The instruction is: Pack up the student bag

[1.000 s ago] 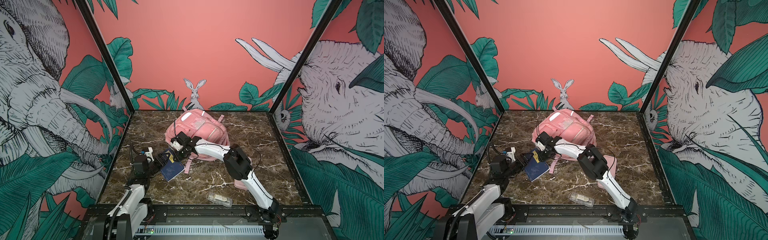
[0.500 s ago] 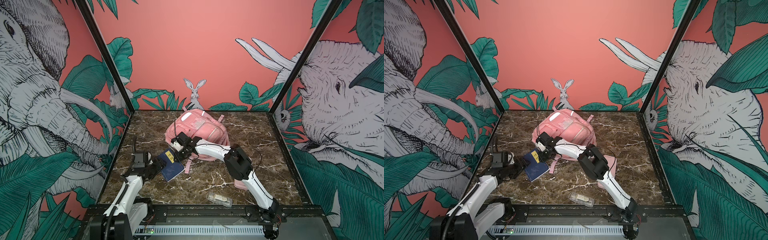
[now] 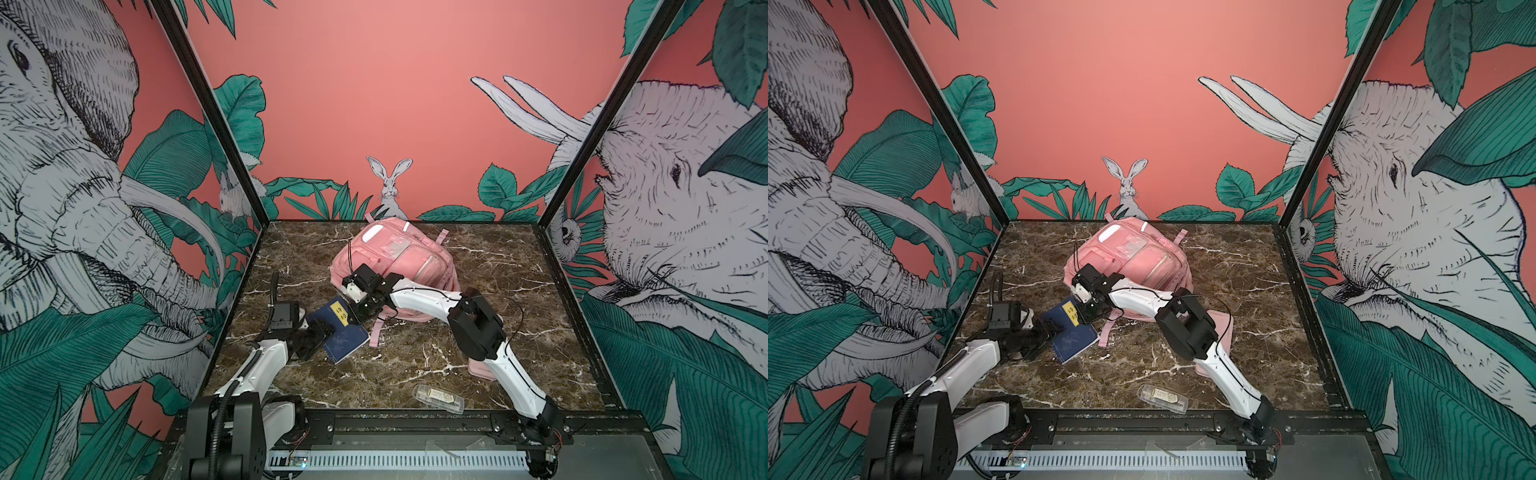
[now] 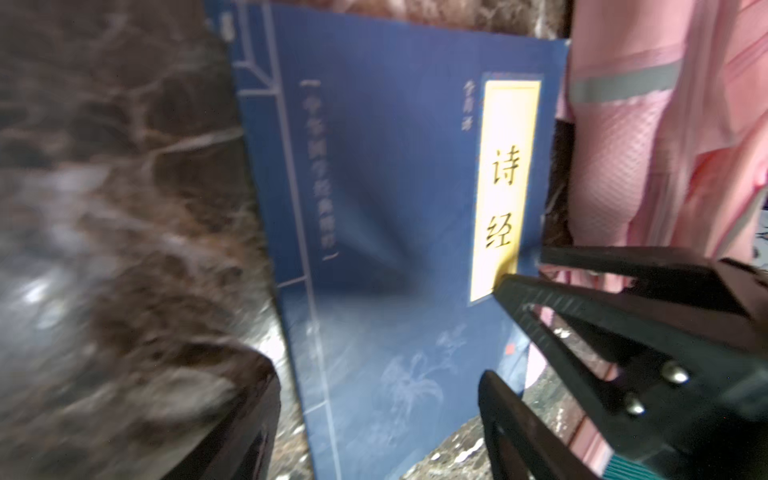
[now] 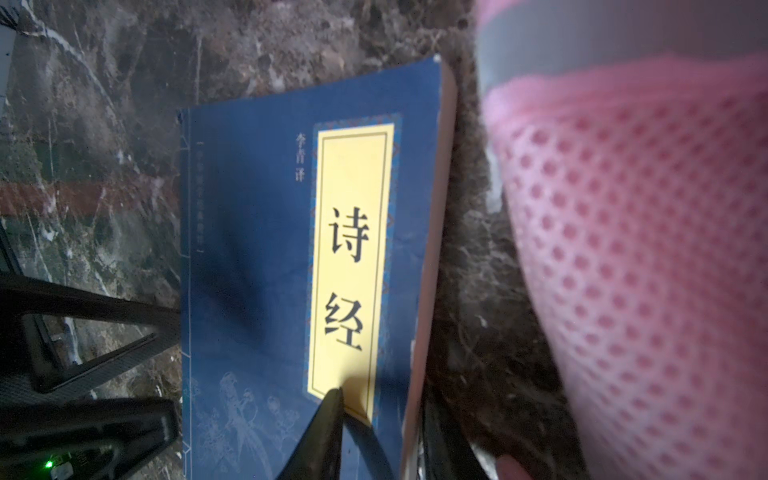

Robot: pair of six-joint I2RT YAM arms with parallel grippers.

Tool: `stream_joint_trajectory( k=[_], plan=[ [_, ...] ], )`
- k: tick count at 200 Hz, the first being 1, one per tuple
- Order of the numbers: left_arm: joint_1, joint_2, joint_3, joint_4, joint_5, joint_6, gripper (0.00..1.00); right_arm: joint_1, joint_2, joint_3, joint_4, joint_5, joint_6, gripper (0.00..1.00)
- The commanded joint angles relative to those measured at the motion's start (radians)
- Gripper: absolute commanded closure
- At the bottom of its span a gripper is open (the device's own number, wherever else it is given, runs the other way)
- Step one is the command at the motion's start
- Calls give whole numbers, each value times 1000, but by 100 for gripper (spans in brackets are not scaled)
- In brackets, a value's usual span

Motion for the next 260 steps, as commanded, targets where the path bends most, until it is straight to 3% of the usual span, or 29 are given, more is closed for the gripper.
stream_joint_trajectory(
  k=[1,35,70,116,145,194,246,260],
  plan=[
    [2,75,-15,69,47,-24,24,8,8,-22,-79,14,-12,68],
    [2,112,-74,257,151,-66,27,7,2,-32,-75,19,-14,68],
    [3,38,-126,452,265,-121,30,7,12,-28,-76,20,-11,69],
    [2,-98,-121,422,288,-71,31,8,26,-16,-90,20,-21,69],
    [3,-101,-159,532,312,-116,31,11,28,-12,-93,11,-23,70],
    [3,-73,-153,535,294,-113,33,17,22,-16,-98,-4,-32,70],
    [2,-39,-204,761,315,-215,35,46,17,-21,-102,-13,-35,71],
    [3,-54,-213,753,303,-223,35,51,9,-35,-98,-6,-36,71]
  ],
)
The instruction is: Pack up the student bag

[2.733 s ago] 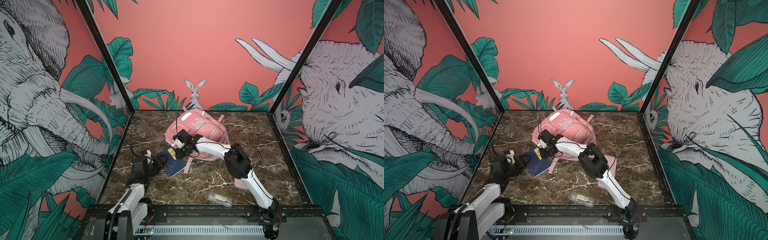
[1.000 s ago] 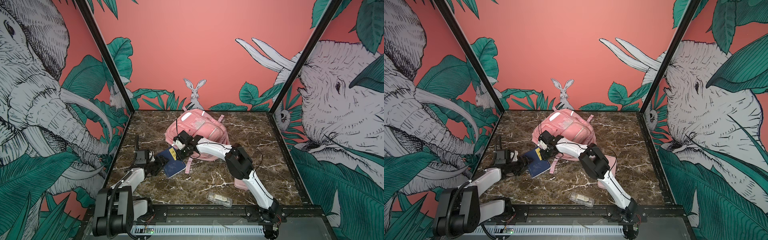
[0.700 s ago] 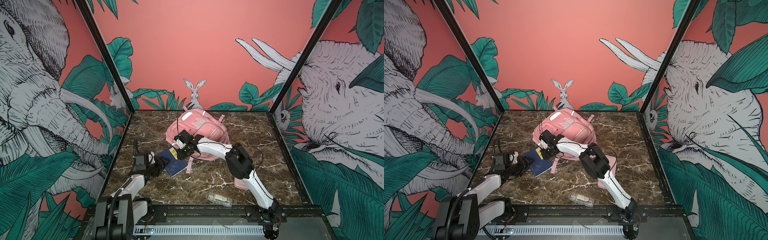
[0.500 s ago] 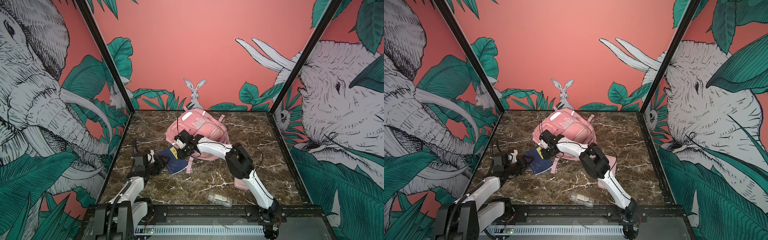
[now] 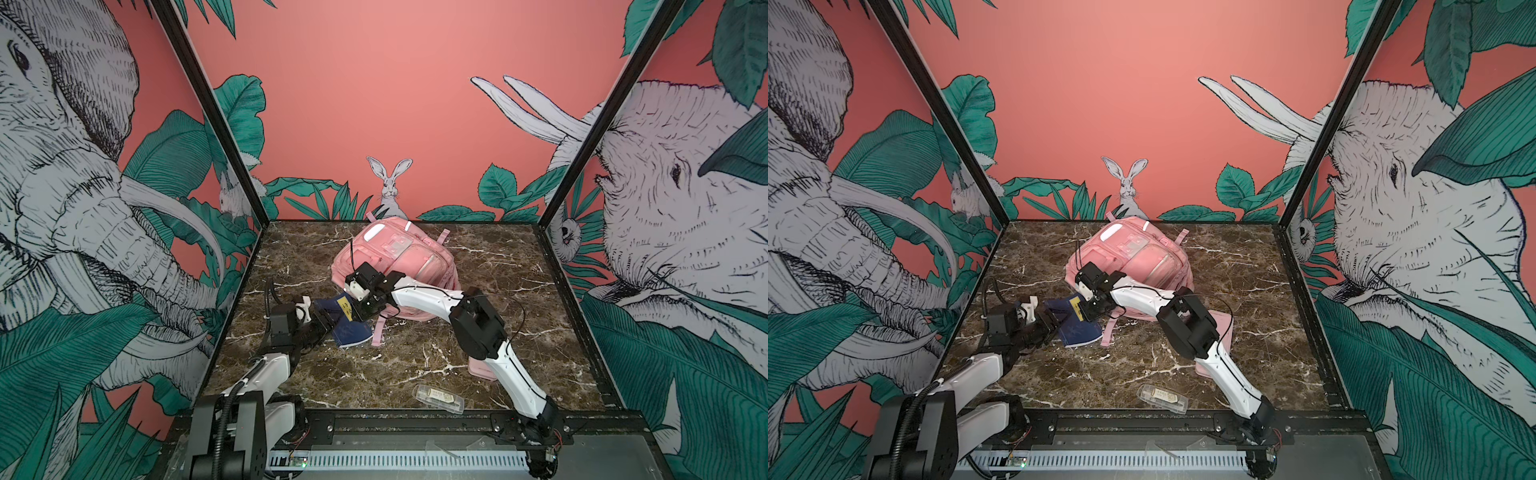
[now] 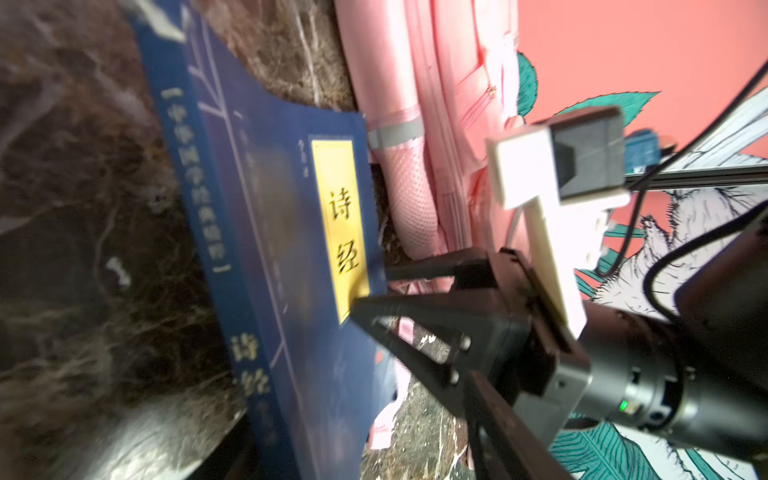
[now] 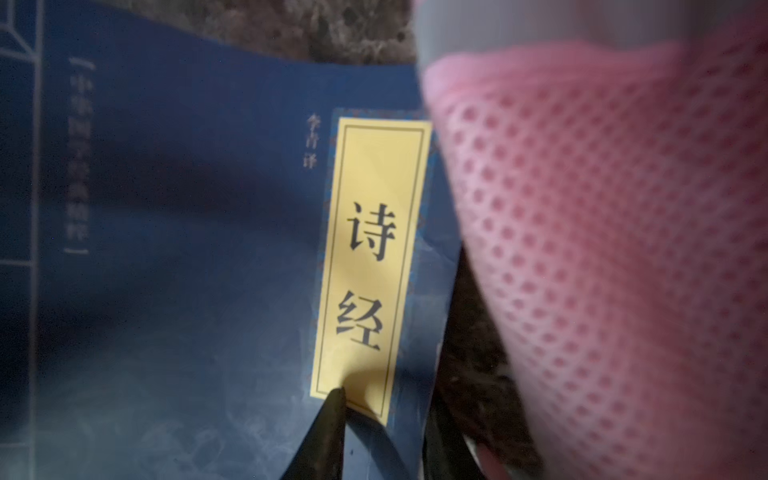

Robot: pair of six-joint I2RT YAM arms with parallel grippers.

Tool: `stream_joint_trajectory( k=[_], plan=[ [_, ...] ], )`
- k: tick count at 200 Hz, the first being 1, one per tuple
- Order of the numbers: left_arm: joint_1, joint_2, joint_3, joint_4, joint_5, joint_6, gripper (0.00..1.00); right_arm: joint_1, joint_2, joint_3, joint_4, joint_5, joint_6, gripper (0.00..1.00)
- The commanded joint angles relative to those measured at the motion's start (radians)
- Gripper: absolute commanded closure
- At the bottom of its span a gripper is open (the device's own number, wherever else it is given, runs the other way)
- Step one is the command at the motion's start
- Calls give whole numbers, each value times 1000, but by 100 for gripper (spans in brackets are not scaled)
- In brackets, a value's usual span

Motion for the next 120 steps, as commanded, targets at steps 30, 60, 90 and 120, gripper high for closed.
stream_joint_trajectory(
  k=[30,60,90,120],
  plan=[
    [-5,-74,30,-125,-14,54,36,47,2,-68,-64,-24,-16,70],
    [-5,-113,45,-257,-52,92,39,42,-12,-92,-58,-16,-18,69],
    [-4,-147,59,-342,-62,118,44,32,-23,-112,-46,-13,-16,69],
    [-5,-148,67,-374,-63,127,61,31,-24,-113,-40,-22,-15,69]
  ],
)
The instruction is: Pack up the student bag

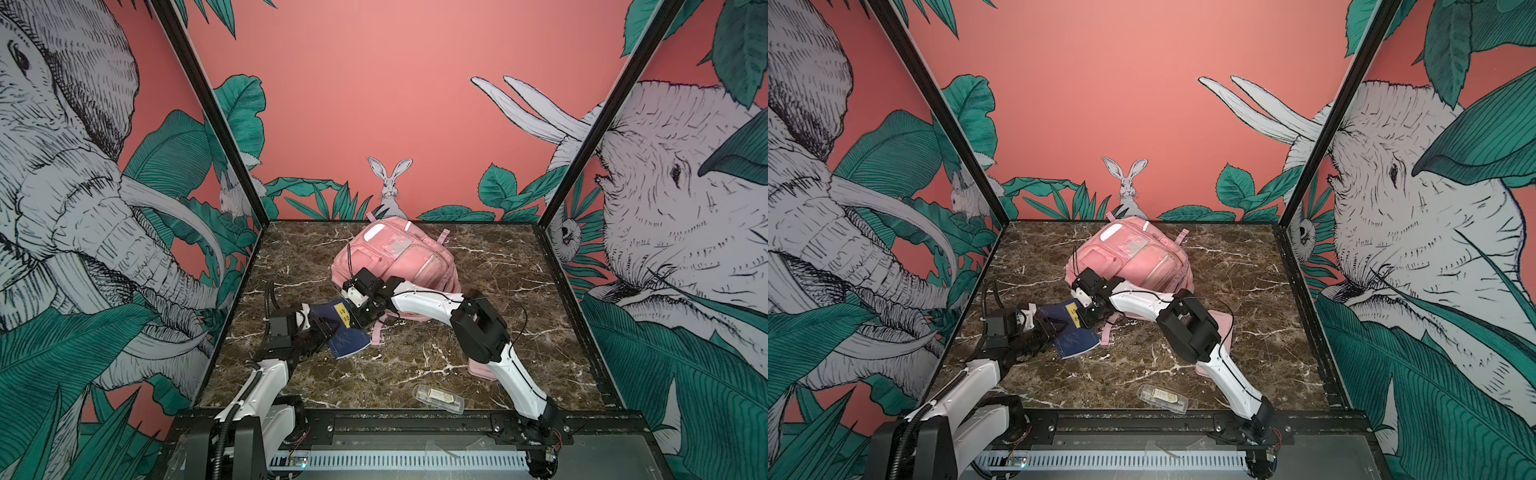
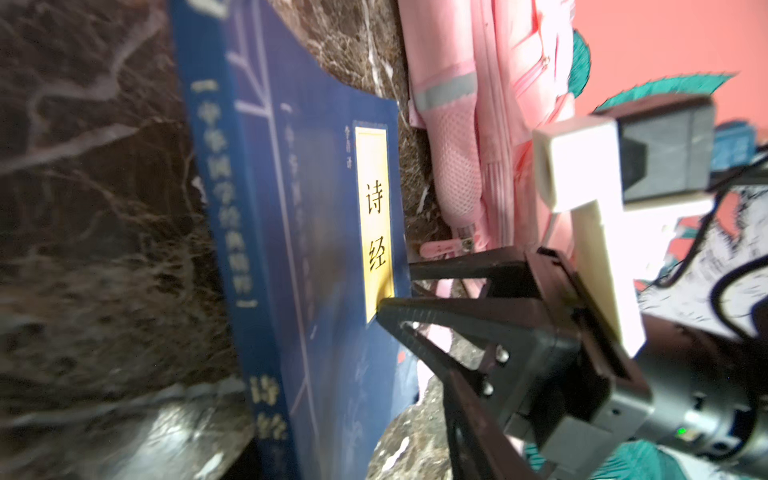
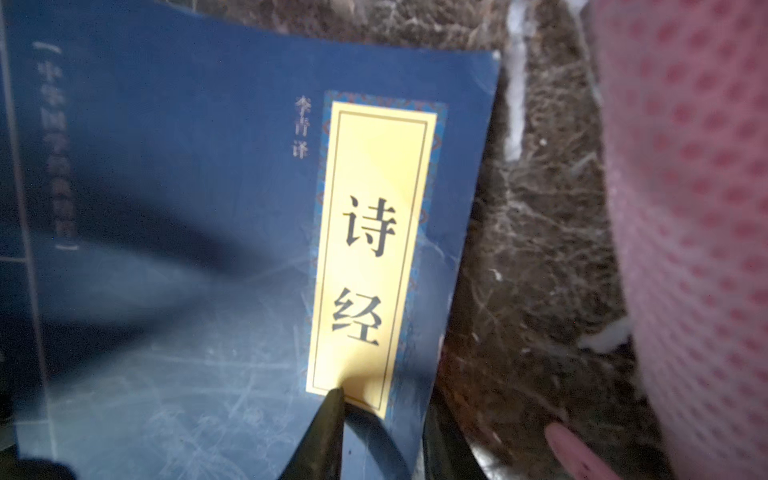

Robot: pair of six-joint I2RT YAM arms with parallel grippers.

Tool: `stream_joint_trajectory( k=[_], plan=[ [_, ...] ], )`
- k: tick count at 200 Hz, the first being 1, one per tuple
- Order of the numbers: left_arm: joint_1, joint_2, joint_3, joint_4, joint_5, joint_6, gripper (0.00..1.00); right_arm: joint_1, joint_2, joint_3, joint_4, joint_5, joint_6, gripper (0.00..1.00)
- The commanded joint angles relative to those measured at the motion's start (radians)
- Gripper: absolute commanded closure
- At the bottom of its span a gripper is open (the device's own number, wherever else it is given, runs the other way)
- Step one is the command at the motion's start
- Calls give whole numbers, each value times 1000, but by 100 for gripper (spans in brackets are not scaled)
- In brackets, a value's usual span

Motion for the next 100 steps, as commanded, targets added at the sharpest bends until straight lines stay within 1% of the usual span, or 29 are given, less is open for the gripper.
stream_joint_trajectory(
  k=[1,39,61,73,91,100],
  plan=[
    [-3,-15,37,-52,5,34,61,12,15,-37,-75,4,-11,69],
    [-4,4,46,-61,9,34,80,12,11,-45,-68,-3,-8,69],
    [-4,1,56,-82,7,44,86,12,6,-49,-67,-7,-9,68],
    [-3,-3,61,-89,8,46,90,13,0,-51,-61,-23,0,65],
    [-3,-2,73,-89,17,50,100,11,-19,-65,-32,-52,18,58],
    [-1,1,80,-90,22,53,100,11,-28,-69,-25,-54,24,56]
  ],
)
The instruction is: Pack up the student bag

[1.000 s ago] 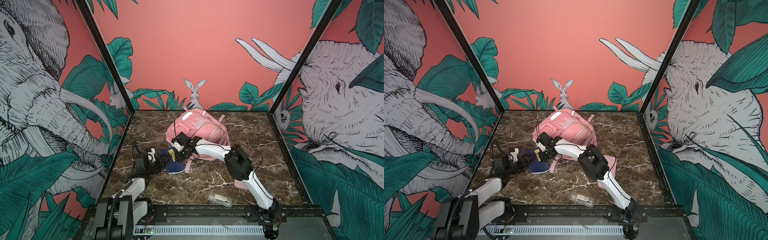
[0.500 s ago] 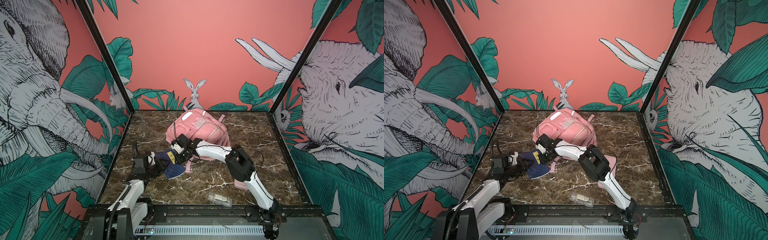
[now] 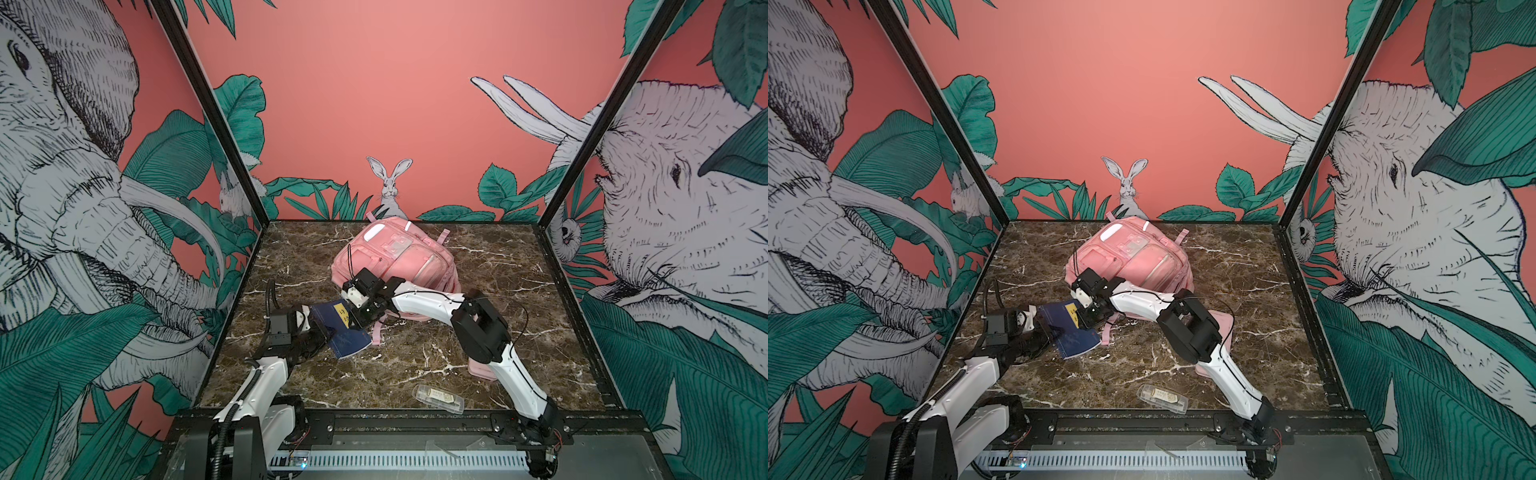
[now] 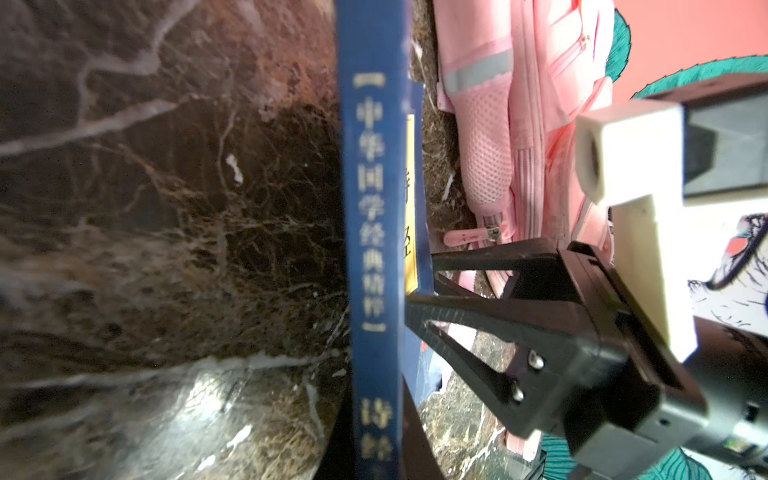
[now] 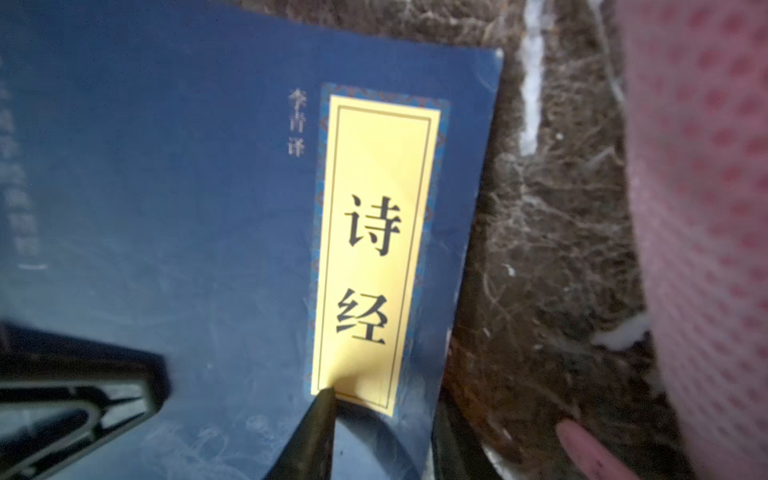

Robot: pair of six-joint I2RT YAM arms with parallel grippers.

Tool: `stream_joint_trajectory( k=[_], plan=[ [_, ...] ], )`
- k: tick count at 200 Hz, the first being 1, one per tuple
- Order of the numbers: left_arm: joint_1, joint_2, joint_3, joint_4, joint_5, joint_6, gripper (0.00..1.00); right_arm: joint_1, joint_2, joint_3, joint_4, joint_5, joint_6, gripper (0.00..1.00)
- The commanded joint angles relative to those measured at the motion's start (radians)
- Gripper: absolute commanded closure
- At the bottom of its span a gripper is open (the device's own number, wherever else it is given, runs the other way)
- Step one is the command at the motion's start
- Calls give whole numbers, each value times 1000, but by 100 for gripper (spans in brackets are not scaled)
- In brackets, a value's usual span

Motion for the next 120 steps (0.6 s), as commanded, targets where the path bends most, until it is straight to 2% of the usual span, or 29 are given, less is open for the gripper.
stream_joint_trajectory(
  k=[1,68,120],
  plan=[
    [-1,-6,48,2,43,20,100,11,-15,-46,-49,-26,17,56],
    [5,-29,121,-85,61,71,100,4,-123,-106,-17,-27,42,45],
    [8,-92,210,-200,74,122,100,-8,-280,-212,25,5,59,38]
  ],
)
